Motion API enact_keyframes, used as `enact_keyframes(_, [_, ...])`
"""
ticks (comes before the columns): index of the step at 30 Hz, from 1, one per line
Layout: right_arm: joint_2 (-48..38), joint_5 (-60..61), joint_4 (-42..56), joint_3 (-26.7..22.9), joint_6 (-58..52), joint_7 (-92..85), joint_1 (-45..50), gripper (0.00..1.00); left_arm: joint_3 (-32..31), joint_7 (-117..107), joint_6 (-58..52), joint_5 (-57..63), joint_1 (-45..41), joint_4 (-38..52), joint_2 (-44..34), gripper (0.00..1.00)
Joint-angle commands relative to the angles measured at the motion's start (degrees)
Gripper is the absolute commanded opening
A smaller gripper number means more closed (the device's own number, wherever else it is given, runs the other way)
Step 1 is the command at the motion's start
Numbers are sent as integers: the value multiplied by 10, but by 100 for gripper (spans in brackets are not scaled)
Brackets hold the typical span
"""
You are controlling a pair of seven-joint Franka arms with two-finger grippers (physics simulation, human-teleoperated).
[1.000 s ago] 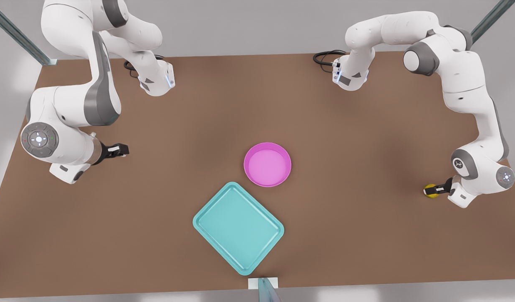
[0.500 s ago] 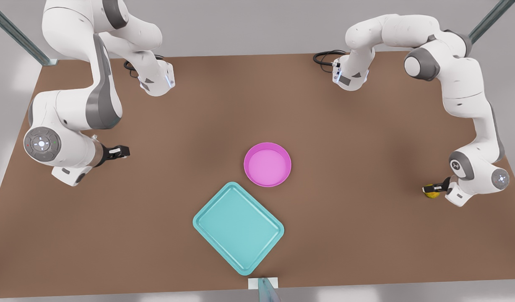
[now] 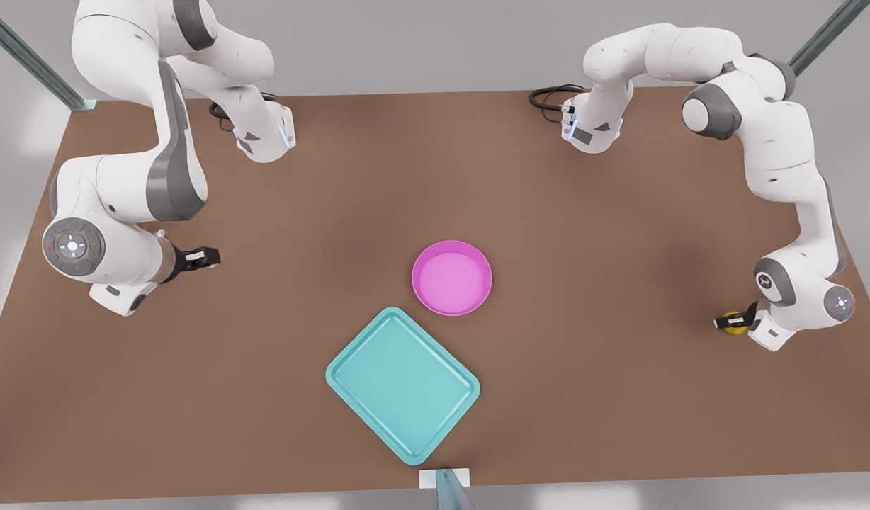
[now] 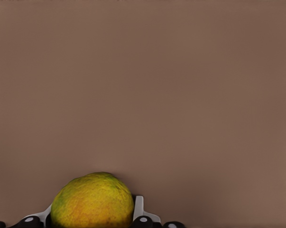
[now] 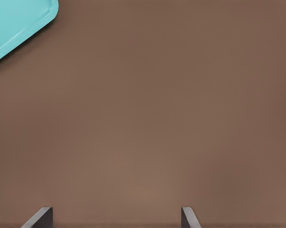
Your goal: Place the orange on the plate with the left arm and the plate on the tray with the right arm
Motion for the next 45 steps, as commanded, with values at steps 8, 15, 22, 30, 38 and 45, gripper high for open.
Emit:
enact_keyframes(8, [0, 0, 0, 0, 0, -1, 0, 100, -48, -247, -176, -5, -148, 1, -133, 50])
enact_keyframes(15, [4, 1, 0, 0, 1, -1, 0, 100, -56, -678, -209, -18, -492, 86, -88, 52])
enact_keyframes(22, [7, 1, -2, 0, 3, 0, 0, 100, -57, -702, -208, -26, -559, 79, -54, 53])
enact_keyframes(30, [8, 3, -2, 0, 4, 0, 0, 100, -58, -711, -201, -26, -570, 82, -26, 100])
enact_keyframes(38, [96, 161, -40, 1, 90, 8, 90, 100, -35, -356, -590, -20, -271, 200, -244, 100])
enact_keyframes(45, [114, 262, -220, 2, 527, 152, 257, 100, -91, -269, -460, -16, -155, 50, -405, 100])
